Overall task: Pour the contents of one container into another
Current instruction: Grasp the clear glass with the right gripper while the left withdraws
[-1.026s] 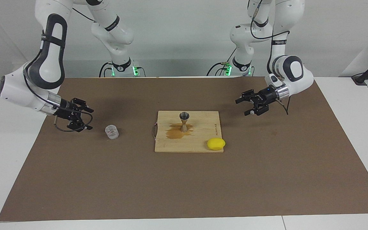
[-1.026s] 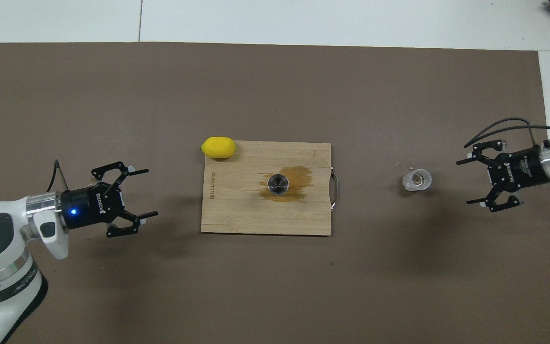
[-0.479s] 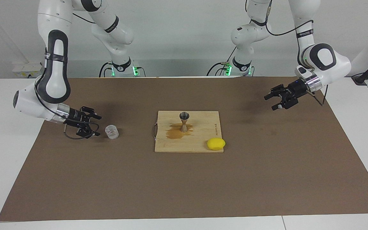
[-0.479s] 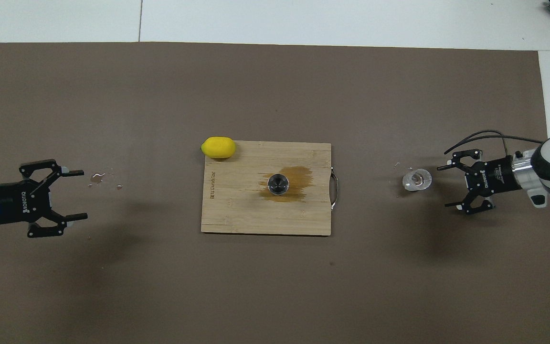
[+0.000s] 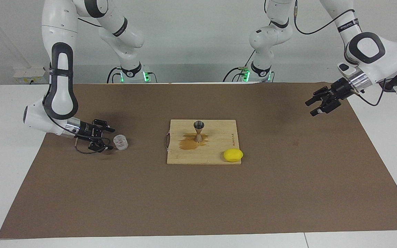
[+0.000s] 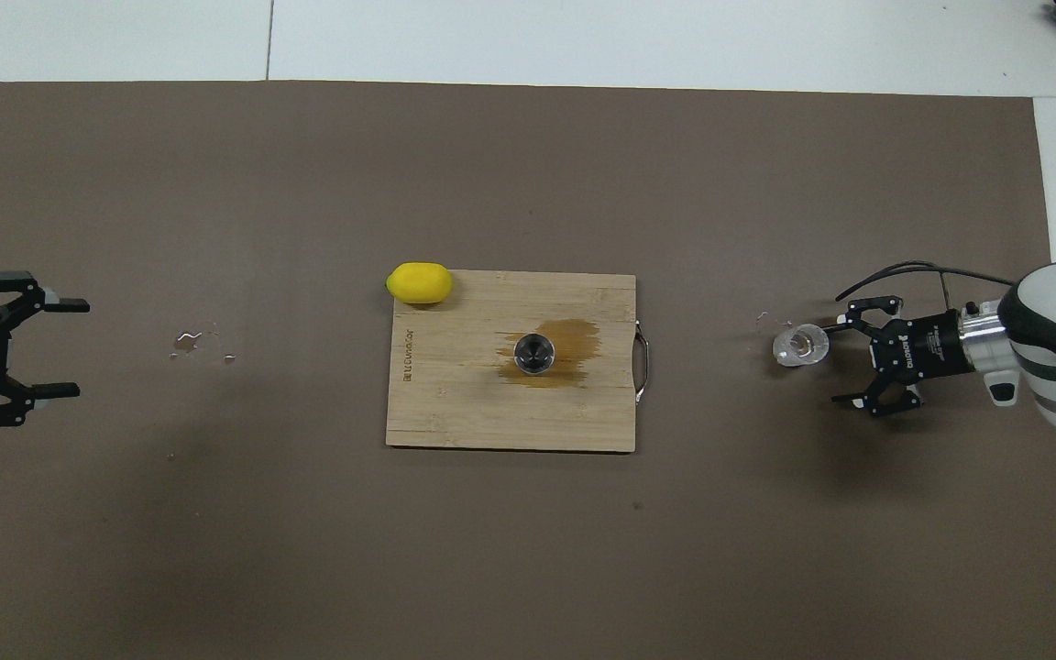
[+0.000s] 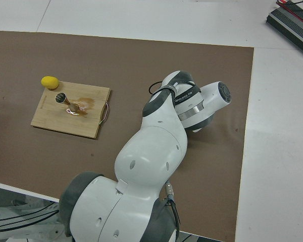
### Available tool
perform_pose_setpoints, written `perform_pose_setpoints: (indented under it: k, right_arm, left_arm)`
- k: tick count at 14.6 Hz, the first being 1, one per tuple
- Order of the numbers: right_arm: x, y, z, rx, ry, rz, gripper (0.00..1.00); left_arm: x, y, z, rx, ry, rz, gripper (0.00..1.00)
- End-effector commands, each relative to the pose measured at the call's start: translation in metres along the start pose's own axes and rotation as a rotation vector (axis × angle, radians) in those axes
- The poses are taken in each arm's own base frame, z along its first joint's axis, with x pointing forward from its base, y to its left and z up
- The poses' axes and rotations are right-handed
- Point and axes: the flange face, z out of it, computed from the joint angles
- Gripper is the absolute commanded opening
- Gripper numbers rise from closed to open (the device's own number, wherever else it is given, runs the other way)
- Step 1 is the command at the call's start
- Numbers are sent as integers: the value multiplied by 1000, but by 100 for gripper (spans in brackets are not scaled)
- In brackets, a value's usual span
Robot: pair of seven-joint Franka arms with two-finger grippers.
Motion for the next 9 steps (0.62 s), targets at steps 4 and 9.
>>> perform_pose_setpoints:
  k: [4, 9]
  right_arm:
    - [-9, -1, 14, 39, -20, -26, 100]
    - [-18, -8, 22, 44, -20, -37, 99]
  left_arm:
    - [17, -43, -34, -91, -156, -7, 100]
    - [66, -87, -43, -161, -344, -159, 100]
